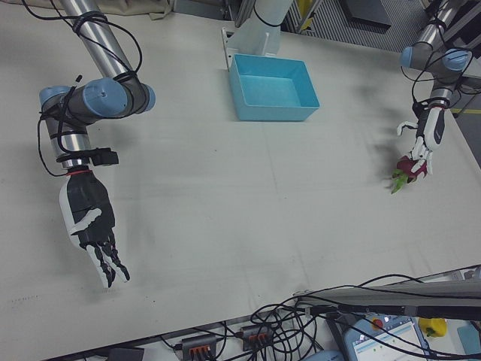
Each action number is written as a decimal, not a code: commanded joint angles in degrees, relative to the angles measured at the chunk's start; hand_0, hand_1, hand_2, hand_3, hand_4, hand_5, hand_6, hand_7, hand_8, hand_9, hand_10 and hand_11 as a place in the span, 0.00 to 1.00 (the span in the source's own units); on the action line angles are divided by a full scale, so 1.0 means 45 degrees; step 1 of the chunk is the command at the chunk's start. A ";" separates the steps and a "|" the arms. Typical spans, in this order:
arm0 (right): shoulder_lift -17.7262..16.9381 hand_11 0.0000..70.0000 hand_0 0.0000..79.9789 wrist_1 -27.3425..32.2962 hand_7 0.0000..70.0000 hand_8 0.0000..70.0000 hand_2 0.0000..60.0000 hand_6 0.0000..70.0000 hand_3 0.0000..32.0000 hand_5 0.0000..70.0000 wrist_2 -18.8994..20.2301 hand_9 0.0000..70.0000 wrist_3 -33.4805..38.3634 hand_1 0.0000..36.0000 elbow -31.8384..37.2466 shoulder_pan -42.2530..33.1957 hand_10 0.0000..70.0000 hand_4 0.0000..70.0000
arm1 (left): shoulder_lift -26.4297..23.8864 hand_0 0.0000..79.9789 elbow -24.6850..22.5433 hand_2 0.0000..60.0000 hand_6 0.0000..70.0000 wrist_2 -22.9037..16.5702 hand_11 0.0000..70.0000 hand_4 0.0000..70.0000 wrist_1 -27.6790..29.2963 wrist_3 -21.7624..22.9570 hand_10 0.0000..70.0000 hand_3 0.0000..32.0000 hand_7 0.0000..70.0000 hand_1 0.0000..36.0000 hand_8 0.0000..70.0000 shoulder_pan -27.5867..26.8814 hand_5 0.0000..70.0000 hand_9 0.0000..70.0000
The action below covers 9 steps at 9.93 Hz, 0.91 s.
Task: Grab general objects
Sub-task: 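Lower the open left hand over the dragon fruit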
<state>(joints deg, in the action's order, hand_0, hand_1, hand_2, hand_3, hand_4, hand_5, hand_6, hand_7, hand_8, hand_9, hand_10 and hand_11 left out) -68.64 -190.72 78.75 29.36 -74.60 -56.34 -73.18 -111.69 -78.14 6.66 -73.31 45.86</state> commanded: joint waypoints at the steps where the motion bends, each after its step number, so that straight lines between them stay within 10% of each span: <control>1: 0.0000 0.00 0.00 0.0000 0.00 0.00 0.00 0.00 0.00 0.00 0.0000 0.00 0.0000 0.00 0.0015 0.0000 0.00 0.00 | -0.1177 0.43 0.1183 1.00 0.00 0.0080 0.00 0.00 -0.0659 -0.0875 0.00 1.00 1.00 0.67 0.00 -0.0035 0.00 0.20; 2: 0.0000 0.00 0.00 0.0000 0.00 0.00 0.00 0.00 0.00 0.00 0.0000 0.00 0.0000 0.00 0.0015 0.0000 0.00 0.00 | -0.1296 0.33 0.1246 1.00 0.00 0.0080 0.00 0.00 -0.0679 -0.0878 0.00 1.00 0.83 0.62 0.00 -0.0016 0.00 0.14; 4: 0.0000 0.00 0.00 0.0000 0.00 0.00 0.00 0.00 0.00 0.00 0.0000 0.00 0.0000 0.00 -0.0005 0.0000 0.00 0.00 | -0.1142 0.00 0.1188 1.00 0.00 0.0022 0.00 0.00 -0.0660 -0.0878 0.00 1.00 0.02 0.33 0.00 0.0508 0.00 0.00; 6: 0.0000 0.00 0.00 0.0000 0.00 0.00 0.00 0.00 0.00 0.00 0.0000 0.00 0.0000 0.00 -0.0005 0.0000 0.00 0.00 | -0.1102 0.00 0.1285 1.00 0.00 -0.0037 0.00 0.00 -0.0620 -0.1071 0.00 1.00 0.00 0.20 0.00 0.1115 0.00 0.00; 8: 0.0000 0.00 0.00 0.0000 0.00 0.00 0.00 0.00 0.00 0.00 0.0000 0.00 0.0000 0.00 0.0014 0.0000 0.00 0.00 | -0.1063 0.00 0.1246 1.00 0.00 -0.0057 0.00 0.00 -0.0756 -0.2260 0.00 1.00 0.00 0.43 0.00 0.1136 0.00 0.00; 9: 0.0000 0.00 0.00 0.0000 0.00 0.00 0.00 0.00 0.00 0.00 0.0000 0.00 0.0000 0.00 0.0015 0.0000 0.00 0.00 | -0.0831 0.16 0.1111 1.00 0.00 -0.0057 0.00 0.00 -0.0834 -0.2825 0.00 1.00 0.00 0.56 0.00 0.1117 0.00 0.00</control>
<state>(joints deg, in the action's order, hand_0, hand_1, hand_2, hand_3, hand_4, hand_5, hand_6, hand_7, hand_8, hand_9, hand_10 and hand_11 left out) -68.64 -190.72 78.75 29.36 -74.59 -56.34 -78.09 -106.05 -78.33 3.63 -80.55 50.59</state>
